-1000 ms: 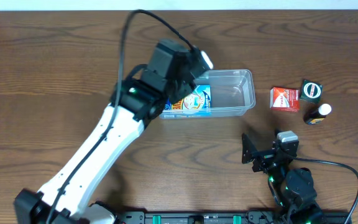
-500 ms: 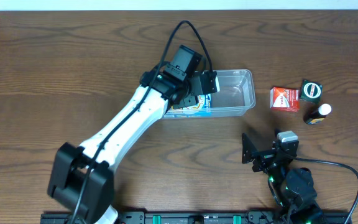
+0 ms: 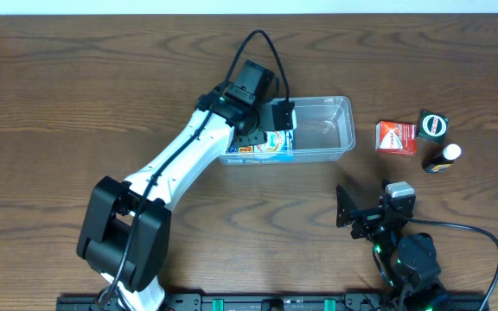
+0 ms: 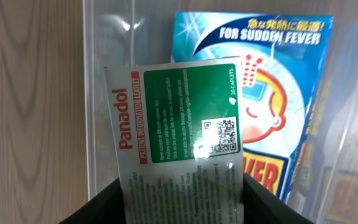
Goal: Pack container
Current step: 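Carry the Panadol packet into the container beside the blue box, then release the packet and raise the left gripper back to the side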
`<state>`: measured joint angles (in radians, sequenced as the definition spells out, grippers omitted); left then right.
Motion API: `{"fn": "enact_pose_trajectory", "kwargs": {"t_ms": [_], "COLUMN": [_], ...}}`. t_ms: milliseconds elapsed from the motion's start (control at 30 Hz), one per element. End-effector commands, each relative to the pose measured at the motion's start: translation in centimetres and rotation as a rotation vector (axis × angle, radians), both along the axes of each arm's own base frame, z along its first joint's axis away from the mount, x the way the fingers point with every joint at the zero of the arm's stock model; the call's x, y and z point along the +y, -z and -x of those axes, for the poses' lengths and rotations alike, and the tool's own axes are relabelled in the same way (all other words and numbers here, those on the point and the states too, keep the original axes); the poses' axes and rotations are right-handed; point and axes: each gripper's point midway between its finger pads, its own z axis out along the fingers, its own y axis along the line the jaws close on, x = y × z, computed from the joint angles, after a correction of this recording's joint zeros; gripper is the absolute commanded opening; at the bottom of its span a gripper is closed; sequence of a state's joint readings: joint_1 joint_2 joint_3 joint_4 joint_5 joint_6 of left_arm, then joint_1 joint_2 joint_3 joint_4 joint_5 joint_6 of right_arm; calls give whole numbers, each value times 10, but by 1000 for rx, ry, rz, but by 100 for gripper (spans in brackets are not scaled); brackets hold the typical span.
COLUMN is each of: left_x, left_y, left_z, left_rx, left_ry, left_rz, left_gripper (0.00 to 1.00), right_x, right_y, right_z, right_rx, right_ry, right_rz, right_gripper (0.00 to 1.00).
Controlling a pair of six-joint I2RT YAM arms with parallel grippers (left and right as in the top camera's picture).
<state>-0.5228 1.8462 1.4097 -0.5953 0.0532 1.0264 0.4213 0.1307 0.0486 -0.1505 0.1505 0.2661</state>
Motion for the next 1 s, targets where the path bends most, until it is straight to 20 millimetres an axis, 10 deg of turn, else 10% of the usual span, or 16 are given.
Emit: {"fn": "enact_pose_trajectory", "kwargs": {"t_ms": [0, 400, 967], "left_x": [-2, 4, 13], "left_y": [12, 40, 21], "left_z": [1, 3, -7], "left_rx": [30, 89, 39], "left_ry": [21, 11, -29], "left_rz": [-6, -39, -24], "left_gripper": [53, 54, 89], "right_x": [1, 1, 1], "right_y": [1, 1, 1], "right_z": [0, 0, 0], "right_rx": [-2, -2, -2], "right_ry": [-5, -5, -5], "right_rz": [14, 13, 14], "right_gripper": [99, 99, 99]}}
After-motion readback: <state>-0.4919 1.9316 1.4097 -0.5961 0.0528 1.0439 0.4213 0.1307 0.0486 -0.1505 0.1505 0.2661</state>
